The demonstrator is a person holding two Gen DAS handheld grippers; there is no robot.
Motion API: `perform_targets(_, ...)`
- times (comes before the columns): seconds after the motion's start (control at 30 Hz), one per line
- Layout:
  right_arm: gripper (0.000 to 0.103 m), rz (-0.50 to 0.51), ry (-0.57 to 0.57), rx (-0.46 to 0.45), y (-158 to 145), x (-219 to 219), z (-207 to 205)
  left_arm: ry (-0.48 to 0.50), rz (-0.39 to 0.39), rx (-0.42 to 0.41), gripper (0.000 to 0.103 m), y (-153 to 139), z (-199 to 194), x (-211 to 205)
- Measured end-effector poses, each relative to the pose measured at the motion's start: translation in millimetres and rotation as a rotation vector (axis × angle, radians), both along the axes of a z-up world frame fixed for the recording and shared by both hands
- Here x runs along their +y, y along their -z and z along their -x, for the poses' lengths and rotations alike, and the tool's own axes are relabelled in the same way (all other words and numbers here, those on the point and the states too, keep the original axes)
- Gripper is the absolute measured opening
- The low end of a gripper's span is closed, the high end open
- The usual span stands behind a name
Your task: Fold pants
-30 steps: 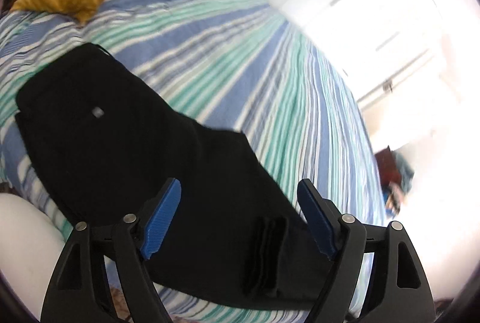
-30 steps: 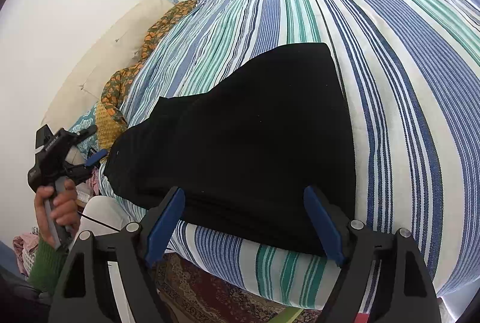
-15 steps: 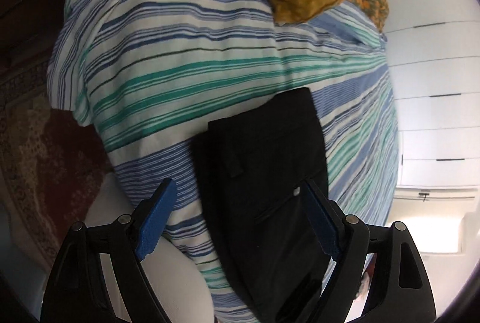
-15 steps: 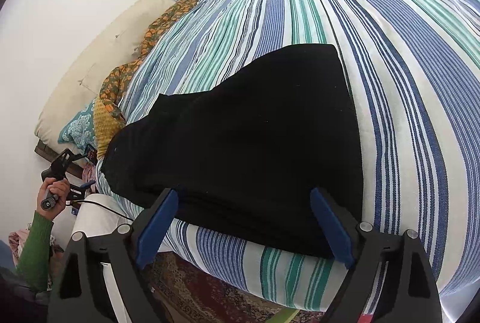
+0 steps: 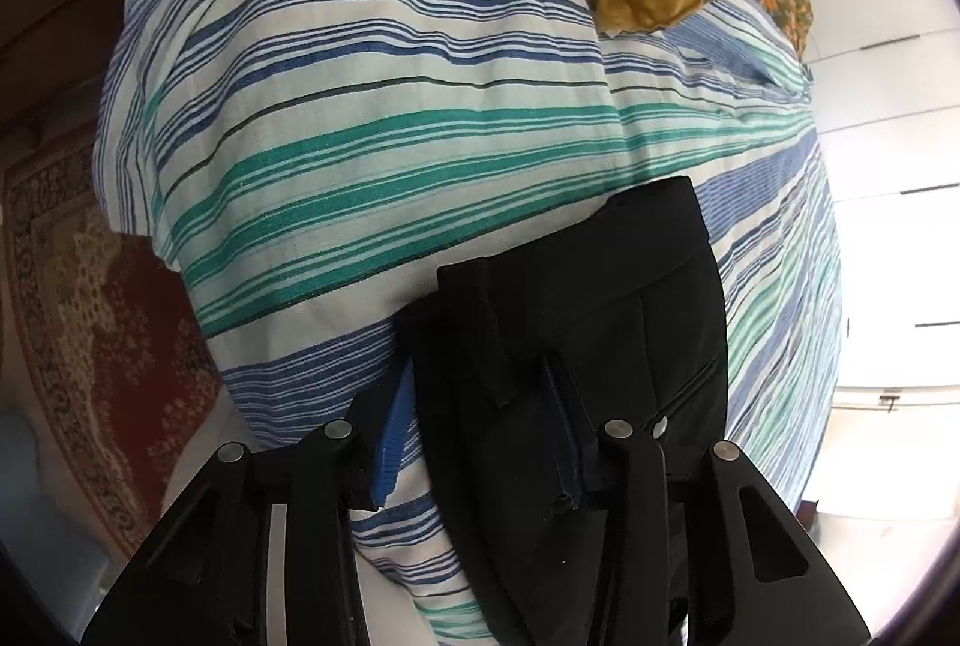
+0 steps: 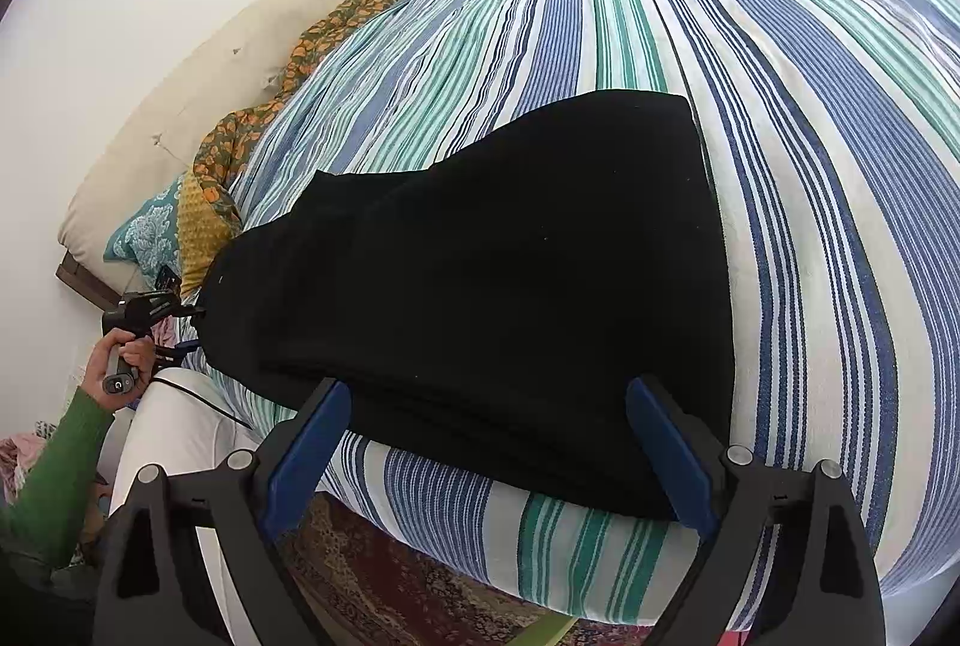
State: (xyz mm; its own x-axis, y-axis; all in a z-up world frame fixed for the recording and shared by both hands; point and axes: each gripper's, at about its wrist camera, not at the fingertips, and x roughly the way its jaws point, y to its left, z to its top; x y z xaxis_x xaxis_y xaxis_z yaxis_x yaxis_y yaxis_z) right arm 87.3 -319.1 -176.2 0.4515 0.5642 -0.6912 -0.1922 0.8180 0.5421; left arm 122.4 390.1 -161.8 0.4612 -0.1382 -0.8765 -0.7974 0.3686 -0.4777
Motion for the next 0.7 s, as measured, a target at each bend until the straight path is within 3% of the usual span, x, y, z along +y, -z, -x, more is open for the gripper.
perform_targets(0.07, 0.093, 0.007, -0.001, -0.002, -0.7, 0.6, 0.5, -0.017, 0.015, 0.022, 0.046, 4.0, -0.8, 1.7)
perform_targets(0.13, 0.094, 0.011, -0.002, -0.004, -0.8, 0.6, 0.7, -0.031, 0.043, 0.014, 0.064, 9.7, -5.7, 3.5)
perform_targets(0.2, 0.094, 0.011, -0.001, -0.003, -1.2, 0.2, 1.3, -0.027, 0.056, 0.019, 0.068, 12.7, -11.6, 3.6)
perform_targets(0.27, 0.094, 0.008, 0.001, -0.002, -1.7, -0.7, 2.1, -0.018, 0.038, 0.037, 0.063, 12.6, -16.5, 1.9)
perform_targets(0.33, 0.094, 0.006, 0.002, -0.002, -2.4, 0.7, 2.3, -0.012, -0.001, 0.062, 0.045, 9.1, -16.7, -0.5)
perform_targets(0.43, 0.094, 0.009, 0.001, -0.003, -1.8, 0.6, 2.7, -0.019, -0.02, 0.03, 0.027, 1.6, -6.9, -1.6)
perform_targets(0.57, 0.094, 0.013, 0.001, -0.004, -1.3, 0.6, 3.5, 0.009, -0.089, -0.079, 0.019, -29.9, 4.4, -16.6)
perform_targets(0.7, 0.094, 0.014, 0.001, -0.005, -1.6, 0.9, 3.6, 0.144, -0.23, -0.24, 0.016, -91.6, 9.8, -62.7)
